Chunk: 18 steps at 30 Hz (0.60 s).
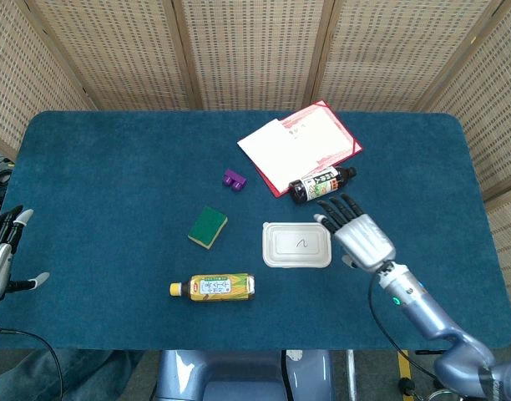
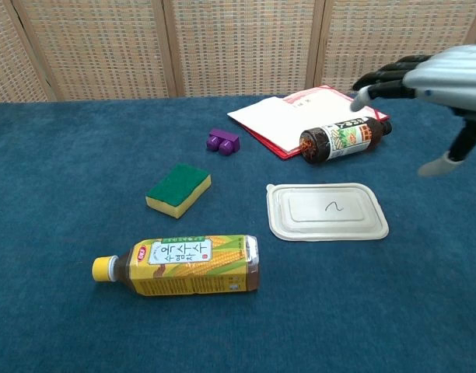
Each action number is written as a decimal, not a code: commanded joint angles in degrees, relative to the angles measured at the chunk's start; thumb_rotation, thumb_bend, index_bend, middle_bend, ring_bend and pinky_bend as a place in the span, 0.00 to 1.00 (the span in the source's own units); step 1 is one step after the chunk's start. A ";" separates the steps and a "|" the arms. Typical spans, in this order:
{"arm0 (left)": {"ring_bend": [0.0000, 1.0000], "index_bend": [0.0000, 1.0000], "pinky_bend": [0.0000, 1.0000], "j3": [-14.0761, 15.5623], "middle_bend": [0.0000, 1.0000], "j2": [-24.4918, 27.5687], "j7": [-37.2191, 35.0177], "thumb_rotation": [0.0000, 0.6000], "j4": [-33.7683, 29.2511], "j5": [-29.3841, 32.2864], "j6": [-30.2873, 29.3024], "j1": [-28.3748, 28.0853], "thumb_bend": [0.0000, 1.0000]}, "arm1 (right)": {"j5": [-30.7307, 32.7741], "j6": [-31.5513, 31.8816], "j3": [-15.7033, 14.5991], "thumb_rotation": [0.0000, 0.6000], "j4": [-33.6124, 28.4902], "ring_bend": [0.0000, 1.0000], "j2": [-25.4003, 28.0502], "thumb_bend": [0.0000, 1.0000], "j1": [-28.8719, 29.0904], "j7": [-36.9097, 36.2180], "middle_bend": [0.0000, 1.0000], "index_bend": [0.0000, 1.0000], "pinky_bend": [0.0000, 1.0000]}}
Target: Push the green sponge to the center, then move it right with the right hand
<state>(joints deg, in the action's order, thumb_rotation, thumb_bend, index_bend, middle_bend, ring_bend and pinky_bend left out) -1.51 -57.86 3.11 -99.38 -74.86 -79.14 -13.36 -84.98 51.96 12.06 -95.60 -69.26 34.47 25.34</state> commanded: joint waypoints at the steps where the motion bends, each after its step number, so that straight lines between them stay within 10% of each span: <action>1: 0.00 0.00 0.00 -0.15 0.00 0.04 0.39 1.00 0.15 0.77 1.84 -0.40 0.05 | 3.96 -9.46 2.04 1.00 3.79 0.00 -5.26 0.00 7.59 0.75 0.05 0.16 0.00; 18: 0.00 0.00 0.00 -3.11 0.00 -1.75 2.28 1.00 3.76 9.29 9.62 -2.55 0.06 | 16.78 -23.80 8.11 1.00 35.16 0.03 -34.78 0.00 34.44 3.18 0.11 0.22 0.08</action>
<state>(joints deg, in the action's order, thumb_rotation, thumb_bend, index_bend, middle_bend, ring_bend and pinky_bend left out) -4.35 -59.34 5.11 -96.01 -66.14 -70.09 -15.63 -71.21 30.26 18.52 -66.07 -98.94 65.31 28.85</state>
